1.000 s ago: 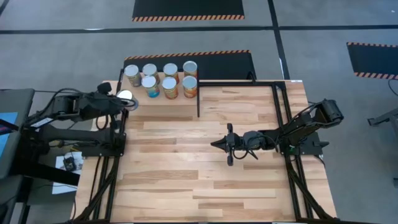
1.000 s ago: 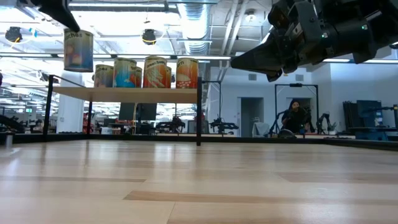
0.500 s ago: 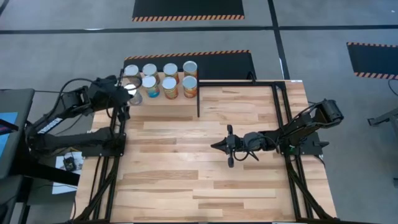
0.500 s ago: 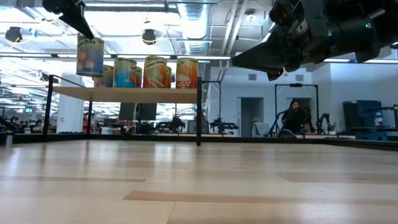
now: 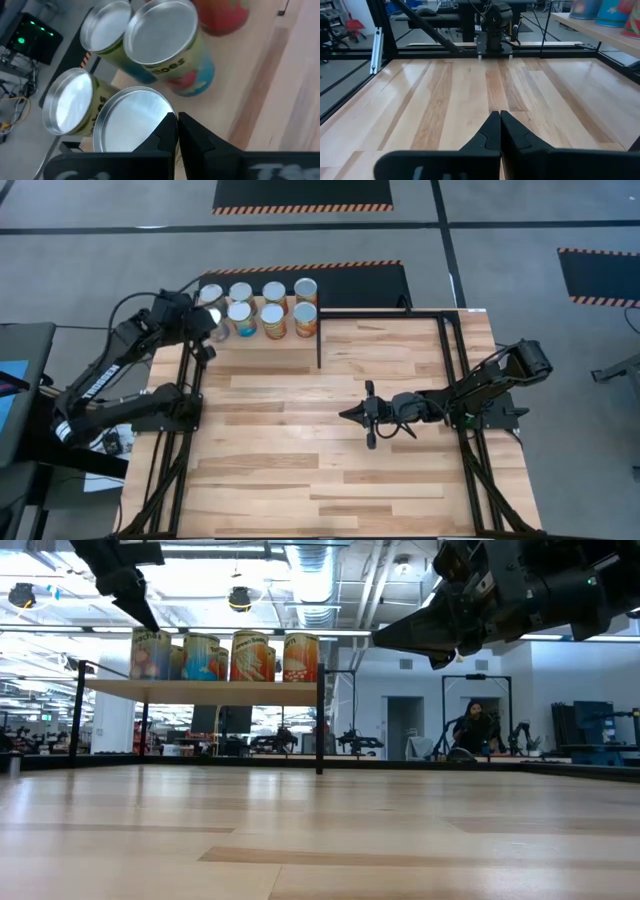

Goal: Pick and place cans onto a shelf
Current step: Put the canned peaches on the shelf aligned with the other canned peaches

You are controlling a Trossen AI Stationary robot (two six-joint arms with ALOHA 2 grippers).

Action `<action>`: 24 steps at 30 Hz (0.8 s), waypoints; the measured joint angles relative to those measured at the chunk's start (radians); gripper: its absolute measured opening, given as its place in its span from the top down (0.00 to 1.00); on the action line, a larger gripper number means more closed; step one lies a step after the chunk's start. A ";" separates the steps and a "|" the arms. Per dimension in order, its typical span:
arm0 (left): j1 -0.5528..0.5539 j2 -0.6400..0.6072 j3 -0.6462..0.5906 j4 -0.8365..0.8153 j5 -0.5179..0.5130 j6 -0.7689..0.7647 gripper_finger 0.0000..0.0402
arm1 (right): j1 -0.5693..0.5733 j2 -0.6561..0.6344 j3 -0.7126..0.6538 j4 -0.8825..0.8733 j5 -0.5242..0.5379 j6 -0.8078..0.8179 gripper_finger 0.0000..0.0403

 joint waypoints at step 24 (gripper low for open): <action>0.025 0.043 0.001 0.045 -0.038 0.003 1.00 | 0.002 0.000 0.000 -0.005 0.000 0.001 0.97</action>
